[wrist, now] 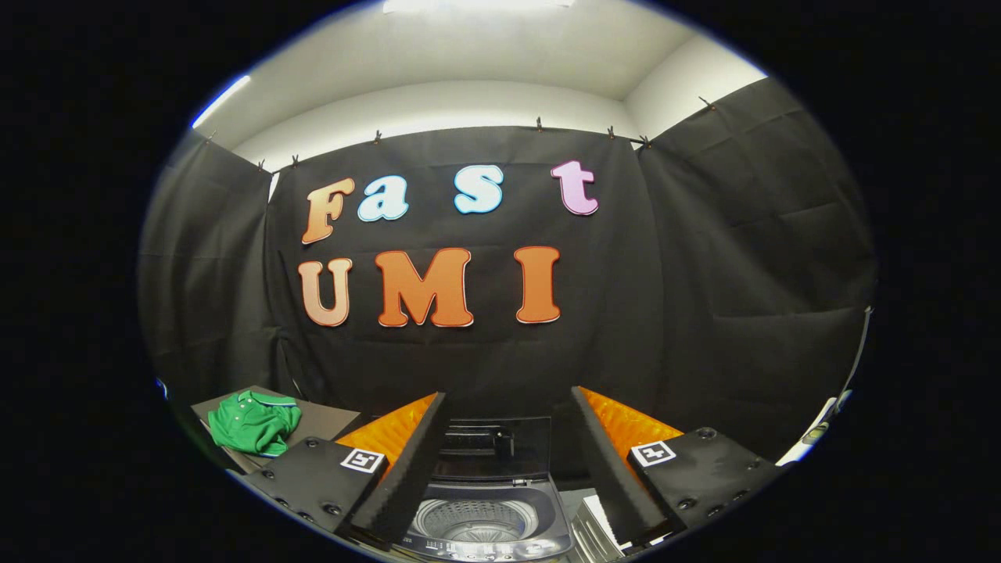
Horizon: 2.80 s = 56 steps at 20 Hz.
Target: Put the clothes into the washing machine and then close the washing machine lid.
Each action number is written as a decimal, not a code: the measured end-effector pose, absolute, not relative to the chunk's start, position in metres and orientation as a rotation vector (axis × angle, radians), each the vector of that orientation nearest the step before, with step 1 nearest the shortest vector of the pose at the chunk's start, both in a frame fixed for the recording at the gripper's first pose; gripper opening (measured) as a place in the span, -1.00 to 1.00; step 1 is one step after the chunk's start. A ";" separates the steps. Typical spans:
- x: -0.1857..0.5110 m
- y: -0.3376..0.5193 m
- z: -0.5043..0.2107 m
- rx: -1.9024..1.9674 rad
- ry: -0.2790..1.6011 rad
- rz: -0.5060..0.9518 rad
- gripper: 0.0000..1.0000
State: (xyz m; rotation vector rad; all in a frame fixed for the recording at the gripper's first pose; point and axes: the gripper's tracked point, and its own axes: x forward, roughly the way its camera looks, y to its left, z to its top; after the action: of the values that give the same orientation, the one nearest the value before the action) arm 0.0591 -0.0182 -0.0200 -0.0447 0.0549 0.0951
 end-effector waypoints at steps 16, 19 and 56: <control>0.054 0.003 -0.015 -0.078 0.042 0.135 0.97; 0.050 0.004 -0.015 -0.073 0.037 0.129 0.97; 0.095 0.507 -0.270 -0.190 0.592 0.666 0.94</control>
State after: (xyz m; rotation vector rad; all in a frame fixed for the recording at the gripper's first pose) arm 0.0948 0.5071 -0.2700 -0.1901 0.5923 0.6658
